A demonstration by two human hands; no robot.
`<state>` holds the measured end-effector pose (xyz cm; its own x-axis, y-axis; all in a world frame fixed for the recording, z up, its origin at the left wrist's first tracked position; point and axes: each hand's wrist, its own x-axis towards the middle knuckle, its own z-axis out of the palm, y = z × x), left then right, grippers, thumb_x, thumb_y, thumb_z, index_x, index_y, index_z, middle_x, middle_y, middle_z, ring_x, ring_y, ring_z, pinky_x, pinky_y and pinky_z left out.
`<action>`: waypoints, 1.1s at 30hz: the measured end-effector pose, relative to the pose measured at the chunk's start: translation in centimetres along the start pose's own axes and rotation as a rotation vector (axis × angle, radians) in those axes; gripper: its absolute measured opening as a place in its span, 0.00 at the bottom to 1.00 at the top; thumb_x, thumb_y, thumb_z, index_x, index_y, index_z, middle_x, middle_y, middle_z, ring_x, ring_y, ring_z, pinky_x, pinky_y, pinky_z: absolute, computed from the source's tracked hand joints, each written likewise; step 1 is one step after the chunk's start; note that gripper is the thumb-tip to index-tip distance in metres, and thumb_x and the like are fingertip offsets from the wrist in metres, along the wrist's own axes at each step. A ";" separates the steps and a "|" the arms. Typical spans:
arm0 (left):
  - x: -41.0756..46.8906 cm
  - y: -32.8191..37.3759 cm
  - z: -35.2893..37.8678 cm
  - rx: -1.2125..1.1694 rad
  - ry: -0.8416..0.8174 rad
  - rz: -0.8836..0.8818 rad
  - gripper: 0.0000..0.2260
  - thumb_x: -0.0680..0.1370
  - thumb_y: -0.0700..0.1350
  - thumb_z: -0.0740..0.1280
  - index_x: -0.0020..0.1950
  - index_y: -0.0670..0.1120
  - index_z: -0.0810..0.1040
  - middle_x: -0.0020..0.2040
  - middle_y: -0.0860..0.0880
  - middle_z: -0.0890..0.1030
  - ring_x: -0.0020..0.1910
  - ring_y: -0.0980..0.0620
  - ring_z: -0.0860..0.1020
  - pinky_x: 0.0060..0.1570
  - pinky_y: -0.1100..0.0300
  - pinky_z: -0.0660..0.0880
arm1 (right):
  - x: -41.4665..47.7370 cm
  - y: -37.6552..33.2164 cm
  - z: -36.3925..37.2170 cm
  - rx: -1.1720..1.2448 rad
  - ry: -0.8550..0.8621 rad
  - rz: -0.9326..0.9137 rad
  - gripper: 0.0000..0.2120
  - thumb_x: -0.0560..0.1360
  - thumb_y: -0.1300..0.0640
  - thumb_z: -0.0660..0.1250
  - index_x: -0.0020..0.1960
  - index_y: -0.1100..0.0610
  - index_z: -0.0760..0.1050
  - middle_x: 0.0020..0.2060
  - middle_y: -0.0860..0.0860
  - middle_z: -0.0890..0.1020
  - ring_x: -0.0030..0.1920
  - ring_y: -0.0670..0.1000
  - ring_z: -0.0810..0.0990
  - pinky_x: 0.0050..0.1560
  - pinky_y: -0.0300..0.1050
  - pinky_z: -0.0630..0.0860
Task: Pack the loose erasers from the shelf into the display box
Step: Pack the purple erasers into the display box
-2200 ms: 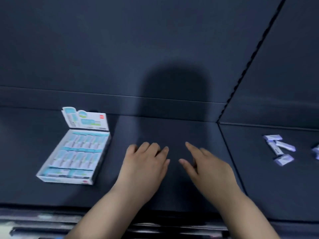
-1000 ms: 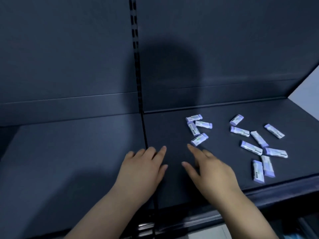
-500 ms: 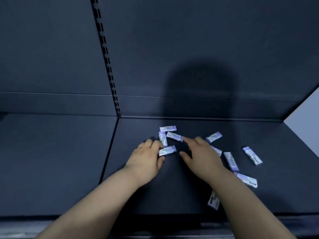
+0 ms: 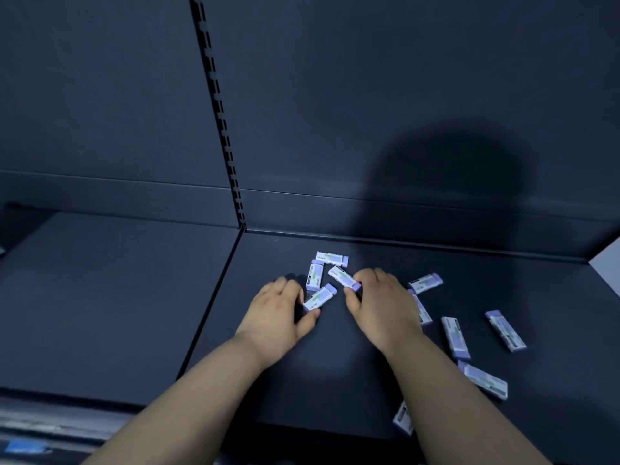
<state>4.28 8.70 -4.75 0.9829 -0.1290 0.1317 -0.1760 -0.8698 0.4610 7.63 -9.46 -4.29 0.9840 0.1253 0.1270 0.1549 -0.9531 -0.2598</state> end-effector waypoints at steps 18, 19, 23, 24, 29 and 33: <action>0.0 -0.6 0.4 -0.024 0.066 0.004 0.11 0.76 0.52 0.64 0.53 0.47 0.73 0.46 0.54 0.69 0.51 0.51 0.71 0.52 0.68 0.60 | -0.2 1.7 -1.1 0.805 0.122 0.089 0.11 0.77 0.57 0.64 0.56 0.43 0.74 0.46 0.40 0.76 0.48 0.41 0.75 0.52 0.34 0.68; 0.0 -0.6 0.4 -0.020 0.069 0.006 0.11 0.76 0.52 0.64 0.53 0.47 0.73 0.46 0.54 0.69 0.51 0.51 0.71 0.52 0.68 0.61 | -0.2 1.7 -1.2 0.841 0.100 0.099 0.12 0.76 0.57 0.64 0.54 0.41 0.72 0.44 0.39 0.77 0.46 0.41 0.75 0.51 0.34 0.69; 0.0 -0.7 0.4 -0.047 0.086 0.010 0.11 0.75 0.53 0.66 0.49 0.47 0.73 0.43 0.56 0.69 0.48 0.53 0.70 0.51 0.67 0.63 | 0.1 1.7 -1.4 0.763 -0.007 0.126 0.09 0.74 0.58 0.66 0.45 0.43 0.73 0.40 0.42 0.79 0.43 0.44 0.77 0.50 0.43 0.74; 0.0 -0.8 0.4 -0.063 0.076 0.012 0.11 0.74 0.55 0.67 0.46 0.49 0.72 0.41 0.58 0.68 0.46 0.54 0.69 0.49 0.66 0.64 | 0.1 1.6 -1.3 0.655 -0.048 0.101 0.07 0.74 0.57 0.65 0.44 0.44 0.74 0.40 0.41 0.79 0.44 0.45 0.77 0.50 0.44 0.74; 0.2 -1.0 0.0 -0.066 -0.013 0.092 0.19 0.65 0.71 0.61 0.40 0.56 0.70 0.37 0.62 0.68 0.41 0.59 0.67 0.42 0.72 0.62 | -0.2 1.3 -1.2 0.367 -0.084 -0.038 0.09 0.75 0.49 0.65 0.54 0.46 0.78 0.50 0.40 0.75 0.55 0.44 0.73 0.56 0.40 0.70; 0.3 -1.0 -0.3 -0.094 -0.029 0.071 0.30 0.65 0.71 0.56 0.61 0.57 0.73 0.40 0.62 0.69 0.46 0.59 0.69 0.48 0.72 0.62 | -0.3 2.1 -2.0 0.406 -0.238 -0.076 0.28 0.65 0.41 0.74 0.63 0.45 0.73 0.54 0.39 0.69 0.57 0.43 0.69 0.59 0.37 0.66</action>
<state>4.72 9.63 -4.90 0.9686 -0.2037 0.1424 -0.2484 -0.8096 0.5317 7.53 -12.05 -2.96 0.9541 0.2953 -0.0505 0.2026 -0.7600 -0.6175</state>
